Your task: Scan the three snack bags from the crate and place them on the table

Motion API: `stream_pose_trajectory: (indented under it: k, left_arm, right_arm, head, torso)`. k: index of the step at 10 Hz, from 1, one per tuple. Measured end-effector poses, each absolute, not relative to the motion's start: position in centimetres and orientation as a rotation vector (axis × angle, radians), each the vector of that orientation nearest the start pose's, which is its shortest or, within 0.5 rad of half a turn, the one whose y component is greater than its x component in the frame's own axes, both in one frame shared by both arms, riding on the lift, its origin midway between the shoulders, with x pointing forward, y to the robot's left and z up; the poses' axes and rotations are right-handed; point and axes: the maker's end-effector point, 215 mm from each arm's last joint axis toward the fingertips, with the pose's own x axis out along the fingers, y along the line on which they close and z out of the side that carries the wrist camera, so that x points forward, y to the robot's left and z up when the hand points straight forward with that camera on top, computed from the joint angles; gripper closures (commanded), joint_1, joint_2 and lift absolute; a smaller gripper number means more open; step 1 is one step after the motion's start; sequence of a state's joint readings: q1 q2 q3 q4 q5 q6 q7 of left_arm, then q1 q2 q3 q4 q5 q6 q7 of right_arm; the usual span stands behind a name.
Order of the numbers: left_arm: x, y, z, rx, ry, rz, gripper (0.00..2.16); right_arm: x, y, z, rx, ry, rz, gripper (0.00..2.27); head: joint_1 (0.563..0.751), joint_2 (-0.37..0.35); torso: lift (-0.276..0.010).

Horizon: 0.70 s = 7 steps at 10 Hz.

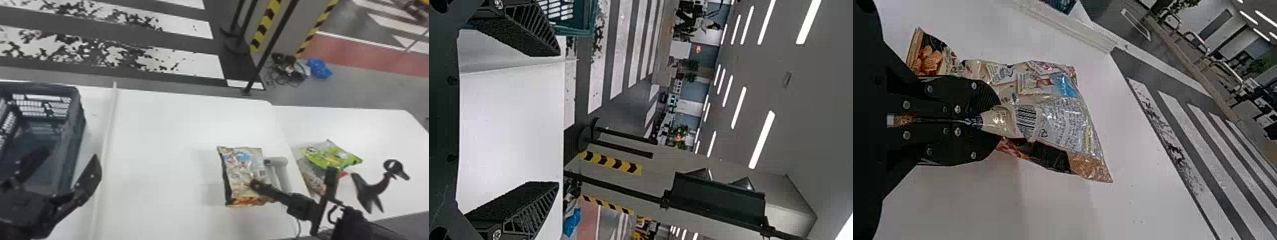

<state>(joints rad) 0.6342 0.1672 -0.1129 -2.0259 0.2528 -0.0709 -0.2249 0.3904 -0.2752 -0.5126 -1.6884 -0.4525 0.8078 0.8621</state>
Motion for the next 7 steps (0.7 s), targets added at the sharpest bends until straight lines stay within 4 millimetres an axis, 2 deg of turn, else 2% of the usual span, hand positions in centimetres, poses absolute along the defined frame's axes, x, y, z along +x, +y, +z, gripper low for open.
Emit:
stream_pose_trajectory:
  k: [1,2,3,4,5,6,7]
  left_arm:
    - [37.8,13.7,-38.4,-0.188,0.126,-0.378,0.07]
    - [37.8,13.8,-38.7,-0.186,0.132,-0.380,0.07]
    - [37.7,13.7,-38.8,-0.183,0.137,-0.382,0.07]
    - [37.4,13.7,-38.6,-0.179,0.141,-0.383,0.07]
    - [37.1,13.8,-38.6,-0.173,0.156,-0.382,0.07]
    - [36.8,14.1,-38.8,-0.169,0.172,-0.378,0.07]
    - [36.4,14.3,-38.8,-0.166,0.179,-0.374,0.07]
  right_arm:
    - [34.8,-37.4,-49.1,0.608,0.669,0.377,2.19]
    - [36.7,-39.5,-46.8,0.635,0.610,0.343,2.19]
    - [39.5,-42.5,-44.9,0.682,0.533,0.286,2.19]
    - [42.6,-46.7,-44.2,0.721,0.472,0.179,2.19]
    - [45.6,-51.8,-44.6,0.704,0.429,0.019,2.19]
    - [48.2,-56.9,-44.9,0.652,0.383,-0.132,2.19]
    - [50.3,-61.0,-44.7,0.575,0.343,-0.241,2.19]
  head:
    - [0.695,-0.350]
    - [0.695,-0.350]
    - [0.695,-0.350]
    - [0.695,-0.350]
    - [0.695,-0.350]
    - [0.695,-0.350]
    - [0.695,-0.350]
  torso:
    - [-0.036]
    - [-0.036]
    - [-0.036]
    - [-0.036]
    - [-0.036]
    - [-0.036]
    - [-0.036]
